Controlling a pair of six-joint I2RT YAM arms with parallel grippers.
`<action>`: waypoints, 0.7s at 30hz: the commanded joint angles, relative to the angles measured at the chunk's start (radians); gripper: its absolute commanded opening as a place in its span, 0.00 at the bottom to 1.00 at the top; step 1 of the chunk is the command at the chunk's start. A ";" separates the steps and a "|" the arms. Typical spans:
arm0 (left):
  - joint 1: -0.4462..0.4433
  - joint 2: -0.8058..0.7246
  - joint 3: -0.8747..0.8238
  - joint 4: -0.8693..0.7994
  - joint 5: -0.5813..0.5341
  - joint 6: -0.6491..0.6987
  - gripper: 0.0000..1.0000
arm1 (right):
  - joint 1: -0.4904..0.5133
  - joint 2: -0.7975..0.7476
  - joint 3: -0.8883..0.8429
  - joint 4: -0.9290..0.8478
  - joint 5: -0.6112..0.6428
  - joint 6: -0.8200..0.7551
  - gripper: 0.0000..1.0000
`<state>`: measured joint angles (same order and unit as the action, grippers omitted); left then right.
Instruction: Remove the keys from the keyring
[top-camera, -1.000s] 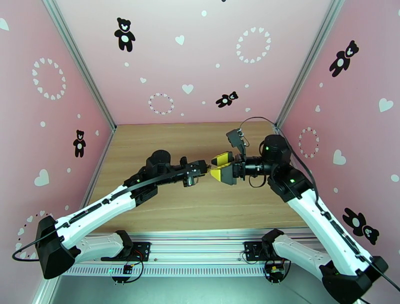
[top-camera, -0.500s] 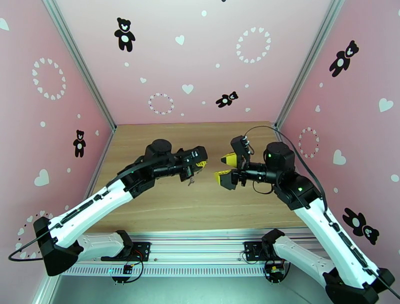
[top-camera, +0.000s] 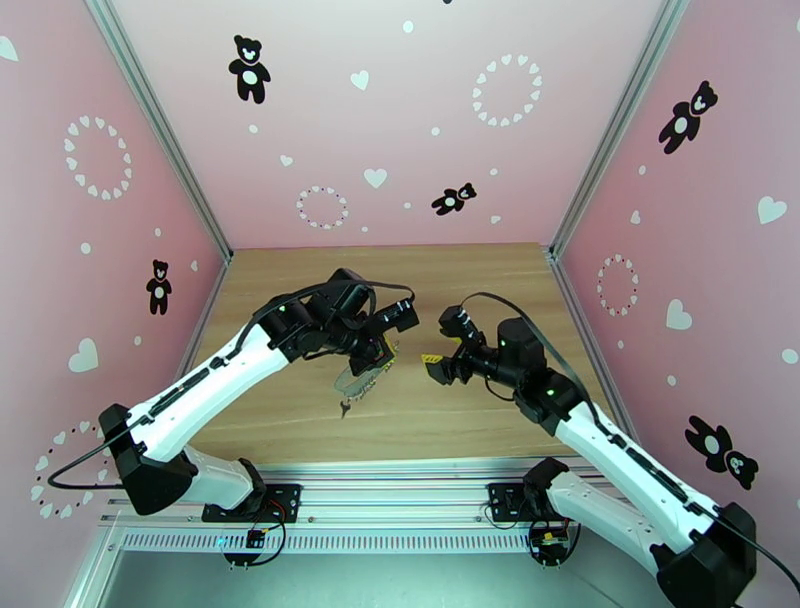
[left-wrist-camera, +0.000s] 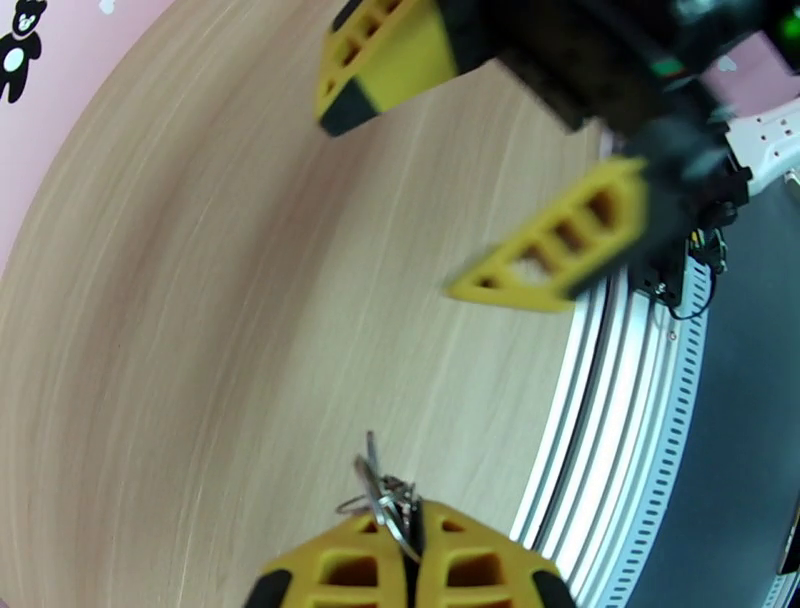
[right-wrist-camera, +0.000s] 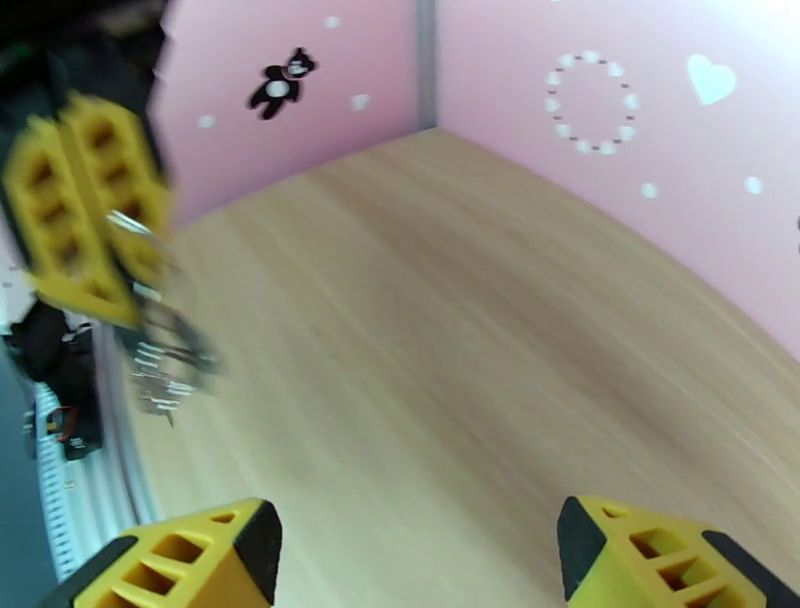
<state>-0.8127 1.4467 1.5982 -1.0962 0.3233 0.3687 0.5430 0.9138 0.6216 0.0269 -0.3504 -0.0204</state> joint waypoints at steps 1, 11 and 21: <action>0.007 0.024 0.066 -0.110 0.061 0.055 0.00 | 0.005 0.039 -0.039 0.258 0.059 -0.074 0.74; 0.007 0.101 0.151 -0.150 0.128 0.109 0.00 | 0.133 0.080 -0.076 0.390 -0.001 -0.185 0.58; 0.007 0.096 0.155 -0.133 0.147 0.116 0.00 | 0.188 0.044 -0.097 0.428 -0.011 -0.167 0.50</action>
<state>-0.8127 1.5539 1.7245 -1.2232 0.4358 0.4706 0.7124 0.9947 0.5381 0.4038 -0.3538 -0.1860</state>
